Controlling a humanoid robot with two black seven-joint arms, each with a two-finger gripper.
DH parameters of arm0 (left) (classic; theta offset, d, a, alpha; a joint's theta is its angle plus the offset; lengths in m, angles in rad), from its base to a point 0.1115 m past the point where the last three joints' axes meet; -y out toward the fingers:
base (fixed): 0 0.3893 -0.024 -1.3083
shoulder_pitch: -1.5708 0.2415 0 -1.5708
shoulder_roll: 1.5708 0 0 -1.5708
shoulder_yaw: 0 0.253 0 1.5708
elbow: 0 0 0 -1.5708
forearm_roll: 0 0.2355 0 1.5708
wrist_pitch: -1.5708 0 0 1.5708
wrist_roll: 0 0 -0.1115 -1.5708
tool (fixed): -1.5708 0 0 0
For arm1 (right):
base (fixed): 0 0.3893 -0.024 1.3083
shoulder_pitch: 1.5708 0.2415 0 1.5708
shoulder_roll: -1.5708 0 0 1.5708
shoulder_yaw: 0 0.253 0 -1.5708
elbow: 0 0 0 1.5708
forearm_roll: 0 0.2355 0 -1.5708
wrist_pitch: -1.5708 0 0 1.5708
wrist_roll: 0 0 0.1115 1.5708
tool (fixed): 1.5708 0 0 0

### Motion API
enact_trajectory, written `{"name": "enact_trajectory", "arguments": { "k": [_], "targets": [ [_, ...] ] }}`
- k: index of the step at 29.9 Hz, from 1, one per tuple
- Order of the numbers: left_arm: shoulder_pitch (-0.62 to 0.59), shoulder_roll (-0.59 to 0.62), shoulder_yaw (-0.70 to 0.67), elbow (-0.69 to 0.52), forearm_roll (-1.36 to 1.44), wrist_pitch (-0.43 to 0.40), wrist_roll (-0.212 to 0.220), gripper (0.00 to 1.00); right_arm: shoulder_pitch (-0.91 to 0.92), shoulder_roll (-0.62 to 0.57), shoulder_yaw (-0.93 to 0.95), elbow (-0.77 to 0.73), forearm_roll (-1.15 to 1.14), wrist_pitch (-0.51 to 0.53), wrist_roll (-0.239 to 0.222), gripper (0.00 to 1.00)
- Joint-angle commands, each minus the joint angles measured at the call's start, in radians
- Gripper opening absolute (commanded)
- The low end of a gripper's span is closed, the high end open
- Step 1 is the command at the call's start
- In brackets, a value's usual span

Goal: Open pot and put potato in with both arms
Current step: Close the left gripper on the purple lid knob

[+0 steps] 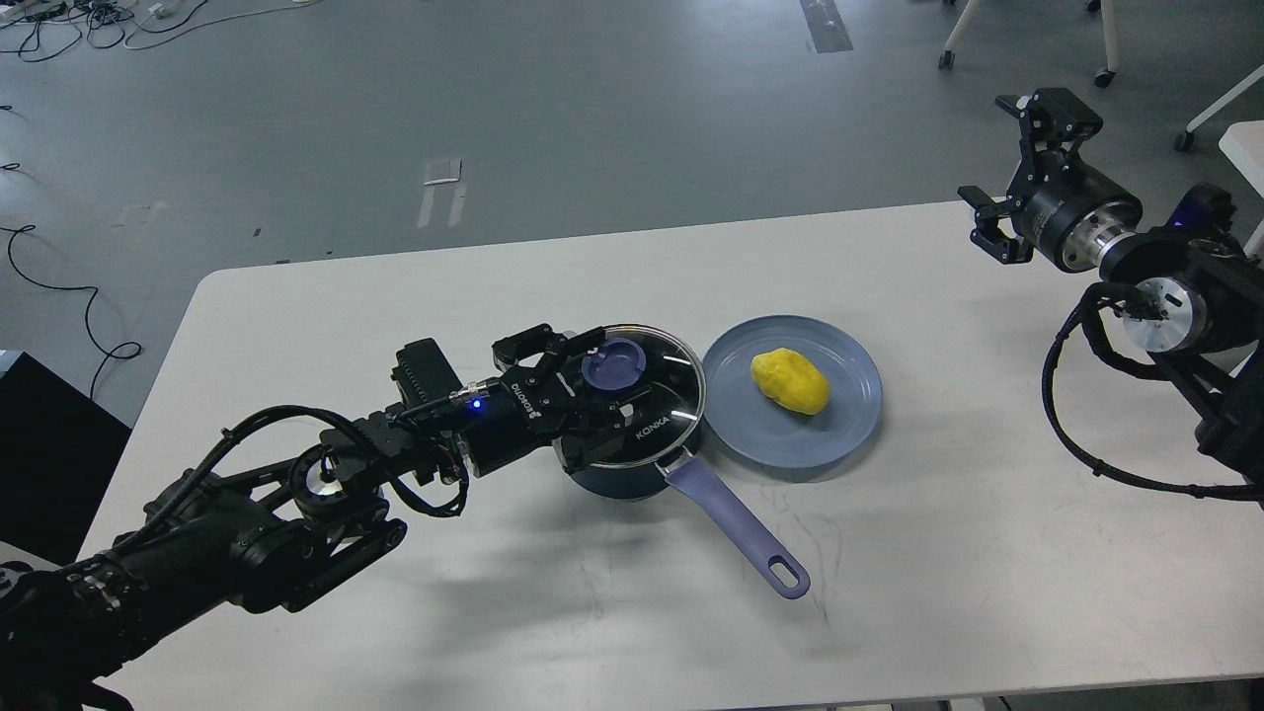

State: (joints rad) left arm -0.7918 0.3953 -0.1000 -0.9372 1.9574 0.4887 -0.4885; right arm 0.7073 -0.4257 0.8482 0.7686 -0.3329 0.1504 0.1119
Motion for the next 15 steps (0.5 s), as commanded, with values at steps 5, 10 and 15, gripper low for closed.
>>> {"name": "enact_trajectory", "arguments": {
  "k": [5,10,15],
  "targets": [
    [0.0,0.002,0.0,0.004,-0.003,0.0,0.0,0.53,-0.003,-0.001,0.0,-0.002,-0.002,0.0,0.0,1.0],
    [-0.003,0.0,-0.001,0.014,-0.003,0.0,0.0,0.53,-0.003,0.001,0.0,-0.005,-0.002,-0.005,0.0,1.0],
    [-0.006,0.0,-0.001,0.012,-0.009,0.0,0.0,0.52,-0.003,0.001,0.002,-0.011,-0.002,-0.005,0.002,1.0]
  ]
}}
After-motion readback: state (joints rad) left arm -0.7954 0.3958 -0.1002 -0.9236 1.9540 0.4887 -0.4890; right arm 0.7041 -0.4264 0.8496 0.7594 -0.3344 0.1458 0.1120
